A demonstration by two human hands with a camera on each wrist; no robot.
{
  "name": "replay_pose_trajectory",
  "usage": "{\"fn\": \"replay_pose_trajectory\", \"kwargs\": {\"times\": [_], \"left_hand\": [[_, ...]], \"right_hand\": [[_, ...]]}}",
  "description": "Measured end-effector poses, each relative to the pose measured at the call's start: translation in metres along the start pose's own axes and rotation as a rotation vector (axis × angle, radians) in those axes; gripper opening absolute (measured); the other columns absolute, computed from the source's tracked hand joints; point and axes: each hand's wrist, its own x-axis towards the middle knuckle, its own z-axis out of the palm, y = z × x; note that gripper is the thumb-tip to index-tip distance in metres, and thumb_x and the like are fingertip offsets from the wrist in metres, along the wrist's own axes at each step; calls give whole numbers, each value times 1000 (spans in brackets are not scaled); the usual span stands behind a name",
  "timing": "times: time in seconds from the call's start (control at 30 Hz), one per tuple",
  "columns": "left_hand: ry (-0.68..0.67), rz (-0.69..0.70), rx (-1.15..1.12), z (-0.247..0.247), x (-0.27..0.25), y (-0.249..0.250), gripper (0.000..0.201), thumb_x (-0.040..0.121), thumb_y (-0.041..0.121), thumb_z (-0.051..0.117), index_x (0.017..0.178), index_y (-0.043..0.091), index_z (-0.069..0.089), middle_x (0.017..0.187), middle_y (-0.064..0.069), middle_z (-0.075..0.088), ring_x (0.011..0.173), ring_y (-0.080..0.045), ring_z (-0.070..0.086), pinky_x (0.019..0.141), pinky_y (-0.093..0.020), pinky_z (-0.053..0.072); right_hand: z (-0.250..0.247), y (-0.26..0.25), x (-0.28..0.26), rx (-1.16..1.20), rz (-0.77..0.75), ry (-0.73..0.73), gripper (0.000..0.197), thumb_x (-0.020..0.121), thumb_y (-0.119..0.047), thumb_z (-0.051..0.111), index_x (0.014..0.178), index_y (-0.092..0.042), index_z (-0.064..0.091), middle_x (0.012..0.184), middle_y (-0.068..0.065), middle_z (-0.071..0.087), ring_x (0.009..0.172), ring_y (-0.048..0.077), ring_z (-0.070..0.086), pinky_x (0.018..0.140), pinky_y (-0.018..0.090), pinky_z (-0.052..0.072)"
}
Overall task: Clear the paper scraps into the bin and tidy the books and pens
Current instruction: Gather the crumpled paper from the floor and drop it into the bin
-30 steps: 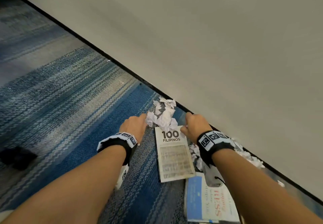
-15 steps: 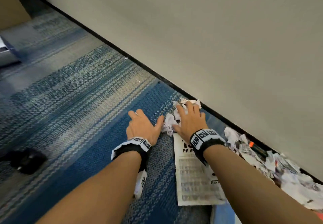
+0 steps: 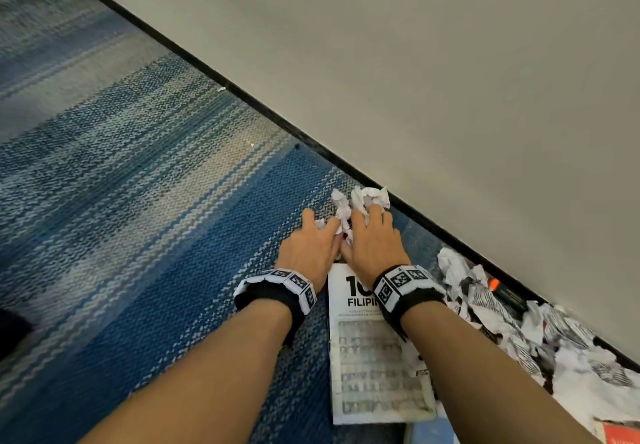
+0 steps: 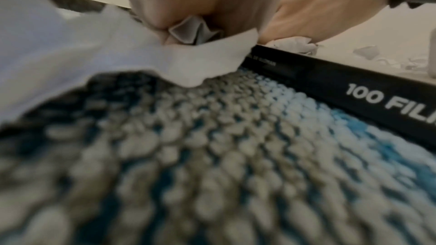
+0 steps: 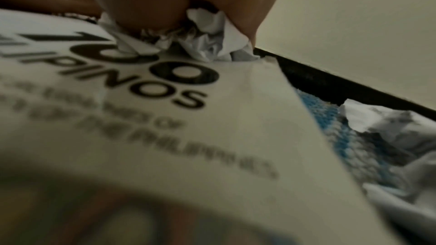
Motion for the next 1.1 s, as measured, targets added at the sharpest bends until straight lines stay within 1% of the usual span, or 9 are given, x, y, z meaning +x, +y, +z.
{"fn": "replay_pose_trajectory", "kwargs": {"times": [0.07, 0.17, 0.3, 0.4, 0.53, 0.67, 0.87, 1.0, 1.1], "left_hand": [[-42, 25, 34, 1, 3, -3, 27, 100, 36, 35, 120, 18, 41, 116, -12, 39, 78, -36, 62, 58, -39, 42], [-61, -34, 5, -3, 11, -8, 29, 101, 34, 32, 116, 11, 43, 117, -13, 44, 88, -39, 60, 63, -41, 39], [26, -165, -29, -18, 24, -16, 34, 100, 39, 34, 113, 10, 47, 116, -13, 50, 95, -42, 58, 68, -43, 41], [50, -106, -55, -27, 33, -15, 29, 99, 35, 37, 119, 14, 42, 112, -14, 52, 87, -42, 59, 66, -43, 42], [-113, 65, 14, -26, 43, -3, 42, 100, 42, 35, 139, 29, 29, 115, -16, 47, 85, -41, 60, 65, -41, 44], [-207, 54, 92, -15, 43, 7, 43, 97, 50, 39, 129, 22, 36, 118, -16, 43, 90, -40, 61, 64, -40, 41], [-202, 41, 58, -13, 40, -2, 28, 99, 33, 38, 118, 13, 42, 117, -16, 45, 93, -42, 58, 65, -41, 37], [-64, -8, -124, -20, 27, -15, 18, 95, 30, 43, 94, 13, 40, 103, -13, 50, 86, -39, 55, 65, -38, 36], [5, -54, -128, -31, 16, -18, 21, 96, 33, 45, 95, 12, 44, 107, -10, 45, 80, -37, 55, 64, -40, 40]], "right_hand": [[-4, -3, -2, 4, 2, -36, 40, 92, -38, 51, 119, -9, 50, 122, 20, 46, 104, 39, 51, 76, 47, 50], [-14, -2, -1, -37, -13, -132, 35, 96, -33, 45, 123, -10, 44, 123, 18, 42, 102, 37, 55, 72, 42, 47], [-31, 8, -3, 63, 46, -127, 40, 91, -18, 47, 130, -13, 38, 126, 17, 44, 93, 44, 59, 66, 42, 40], [-42, 12, -6, 205, 131, -56, 51, 88, -20, 52, 135, -18, 32, 126, 15, 47, 96, 43, 57, 76, 43, 44], [-51, 14, 0, 129, 111, 72, 58, 89, -23, 56, 141, -19, 29, 122, 11, 47, 93, 35, 60, 66, 35, 41], [-43, 18, 10, 31, 142, -13, 64, 90, -26, 57, 144, -19, 22, 128, 12, 35, 89, 32, 61, 62, 34, 38], [-24, 24, 15, -12, 112, -117, 43, 89, -27, 55, 128, -15, 41, 133, 10, 33, 96, 32, 57, 61, 34, 38], [-22, 34, 15, -85, 24, -74, 34, 92, -25, 51, 123, -12, 46, 129, 6, 42, 101, 28, 52, 72, 35, 43], [-21, 36, 9, -155, -4, -68, 38, 93, -25, 50, 129, -12, 45, 142, 4, 33, 112, 28, 47, 81, 35, 47]]}}
